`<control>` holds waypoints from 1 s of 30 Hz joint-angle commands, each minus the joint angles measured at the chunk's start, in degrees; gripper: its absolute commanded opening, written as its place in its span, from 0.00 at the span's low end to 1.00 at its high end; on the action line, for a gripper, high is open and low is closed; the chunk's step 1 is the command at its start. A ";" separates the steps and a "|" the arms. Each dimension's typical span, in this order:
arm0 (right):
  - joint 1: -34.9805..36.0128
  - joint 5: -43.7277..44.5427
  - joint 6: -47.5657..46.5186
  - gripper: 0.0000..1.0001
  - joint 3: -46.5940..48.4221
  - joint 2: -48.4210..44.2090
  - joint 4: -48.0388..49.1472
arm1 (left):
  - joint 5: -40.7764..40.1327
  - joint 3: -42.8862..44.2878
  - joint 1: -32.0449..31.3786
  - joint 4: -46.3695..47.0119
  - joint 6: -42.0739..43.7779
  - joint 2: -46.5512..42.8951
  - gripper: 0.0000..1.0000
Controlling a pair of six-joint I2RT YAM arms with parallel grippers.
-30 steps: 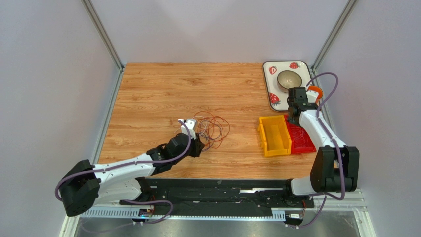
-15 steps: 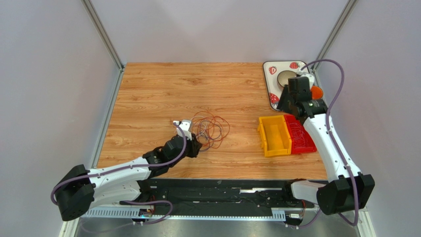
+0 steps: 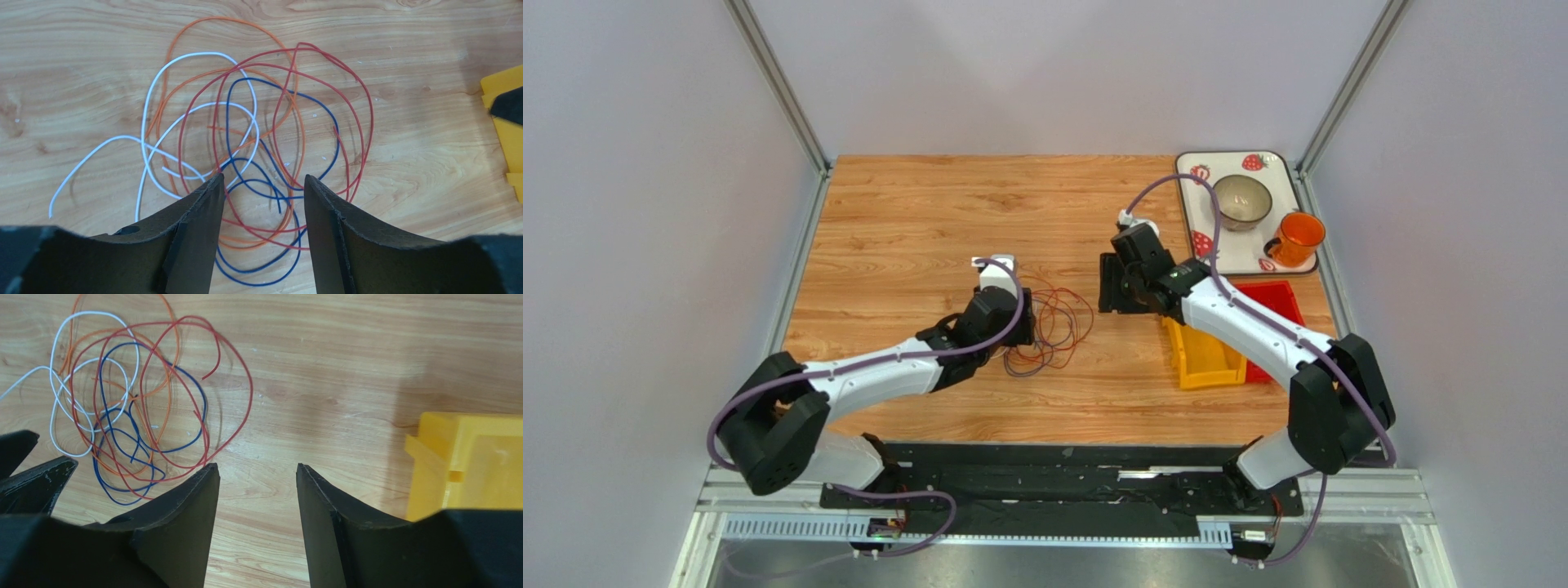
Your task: Untangle the cables
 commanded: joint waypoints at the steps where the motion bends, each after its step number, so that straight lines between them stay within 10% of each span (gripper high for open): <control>1: 0.56 0.57 2.26 0.56 -3.07 0.20 9.23 | 1.42 6.32 -0.15 0.66 4.80 5.46 0.60; 8: 3.54 -9.55 -4.58 0.58 3.24 7.56 7.67 | -5.43 5.21 0.99 2.41 0.15 4.97 0.48; 30: 11.46 7.06 -5.03 0.56 32.87 34.30 -7.02 | -4.39 -6.85 4.95 10.76 -7.77 -3.23 0.40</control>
